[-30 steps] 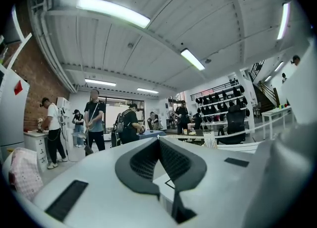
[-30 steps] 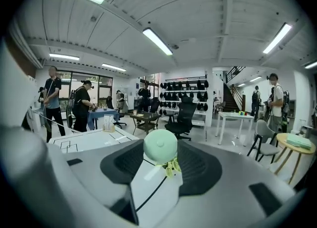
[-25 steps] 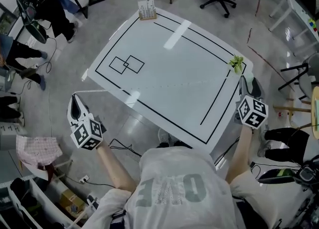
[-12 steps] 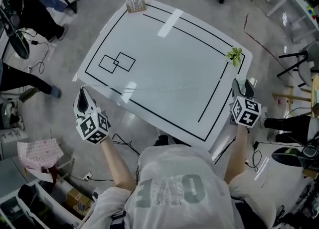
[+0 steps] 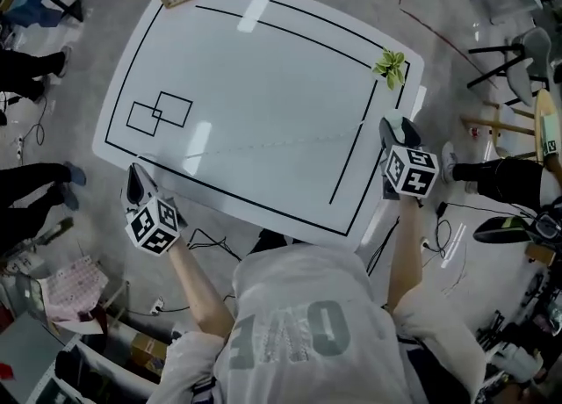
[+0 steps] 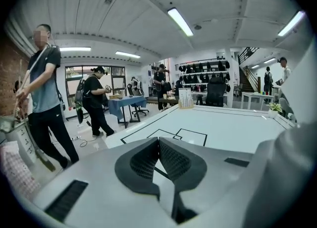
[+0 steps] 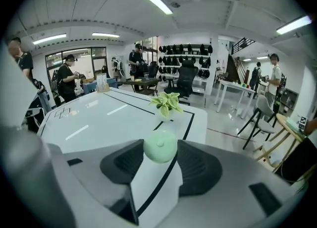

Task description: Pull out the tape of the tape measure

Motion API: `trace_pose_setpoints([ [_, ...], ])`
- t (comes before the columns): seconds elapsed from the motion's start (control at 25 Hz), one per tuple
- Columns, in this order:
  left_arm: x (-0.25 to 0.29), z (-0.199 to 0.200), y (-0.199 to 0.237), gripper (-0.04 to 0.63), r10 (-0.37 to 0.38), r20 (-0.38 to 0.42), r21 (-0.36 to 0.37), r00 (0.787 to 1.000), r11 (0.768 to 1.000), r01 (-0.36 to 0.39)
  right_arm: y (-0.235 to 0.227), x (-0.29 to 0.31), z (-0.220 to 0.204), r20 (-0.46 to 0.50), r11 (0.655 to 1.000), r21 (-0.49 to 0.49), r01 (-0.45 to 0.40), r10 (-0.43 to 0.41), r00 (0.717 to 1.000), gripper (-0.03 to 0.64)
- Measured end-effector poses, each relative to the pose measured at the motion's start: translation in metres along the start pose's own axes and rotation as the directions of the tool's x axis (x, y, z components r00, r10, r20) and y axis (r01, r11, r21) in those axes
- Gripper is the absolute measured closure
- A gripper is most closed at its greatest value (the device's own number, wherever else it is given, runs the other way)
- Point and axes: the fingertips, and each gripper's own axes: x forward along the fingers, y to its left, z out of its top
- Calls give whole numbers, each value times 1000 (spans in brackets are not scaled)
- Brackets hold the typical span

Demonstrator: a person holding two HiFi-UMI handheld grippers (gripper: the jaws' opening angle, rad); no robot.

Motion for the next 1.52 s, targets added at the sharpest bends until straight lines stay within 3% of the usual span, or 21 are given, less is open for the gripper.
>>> trace_pose_setpoints([
  [0.2,15,-23,-12,568,-37,-66,-10,997,999,36,3,11,-18,-62,1000,-7,0,0,998,388],
  [0.4,20,-43,-10,568,-16,-130,-32,991,999,12,9,20,-32,-115,1000,-23,-11,8,993,388],
  [0.72,17,-68,-17,568,-43,-204,-53,978,998,32,9,22,-38,-116,999,38,-26,30,993,388],
  [1.2,14,-69,-26,566,-54,-192,-78,980,996,39,14,21,-34,-102,997,57,-46,51,993,365],
  [1.52,3,-43,-28,565,-44,-119,-62,992,997,37,4,0,-4,-2,998,55,-14,14,1000,364],
])
